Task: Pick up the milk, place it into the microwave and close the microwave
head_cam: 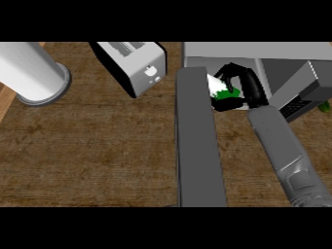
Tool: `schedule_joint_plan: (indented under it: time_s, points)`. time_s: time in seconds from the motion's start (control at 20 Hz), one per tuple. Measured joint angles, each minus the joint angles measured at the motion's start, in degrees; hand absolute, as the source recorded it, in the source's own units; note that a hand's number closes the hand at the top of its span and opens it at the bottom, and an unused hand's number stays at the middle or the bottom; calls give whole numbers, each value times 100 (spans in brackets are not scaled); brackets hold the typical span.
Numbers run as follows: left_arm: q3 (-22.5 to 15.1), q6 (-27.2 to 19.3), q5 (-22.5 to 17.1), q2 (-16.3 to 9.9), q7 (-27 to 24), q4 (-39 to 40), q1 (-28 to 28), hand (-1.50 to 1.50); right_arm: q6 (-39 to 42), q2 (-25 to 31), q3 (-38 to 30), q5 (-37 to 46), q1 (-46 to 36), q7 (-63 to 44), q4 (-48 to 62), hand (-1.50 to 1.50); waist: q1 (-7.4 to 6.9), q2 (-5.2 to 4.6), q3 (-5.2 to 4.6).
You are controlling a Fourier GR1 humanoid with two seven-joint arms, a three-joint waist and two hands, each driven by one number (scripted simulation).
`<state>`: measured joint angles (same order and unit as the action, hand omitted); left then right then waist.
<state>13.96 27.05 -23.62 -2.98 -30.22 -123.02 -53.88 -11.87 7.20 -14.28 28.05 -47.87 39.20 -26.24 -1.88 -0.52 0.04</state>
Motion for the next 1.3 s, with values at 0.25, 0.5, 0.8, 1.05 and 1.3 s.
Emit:
schedule_joint_plan:
  time_s: [0.25, 0.5, 0.8, 1.05, 1.3]
  points:
    - [54, 69, 39, -82, 24, 293, 337, -150, -716, 82, -148, 135, -490, -227, 643, 150, -131, -64, 3]
    - [-15, 37, 119, -122, 135, 413, 634, -150, -1368, 276, -375, 139, -781, -548, 1063, 150, -269, -155, 10]
    - [82, 16, 118, -249, 219, 549, 900, -150, -1979, 353, -697, -35, -879, -448, 1259, -150, -389, -225, 18]
    - [73, 10, 259, -326, 247, 651, 1121, -150, -2243, 515, -589, 182, -985, -475, 1535, -150, -471, -258, 18]
    - [21, 36, 357, -399, 305, 680, 1313, -150, -2035, 470, -615, 172, -1080, -400, 1720, -150, -495, -265, 24]
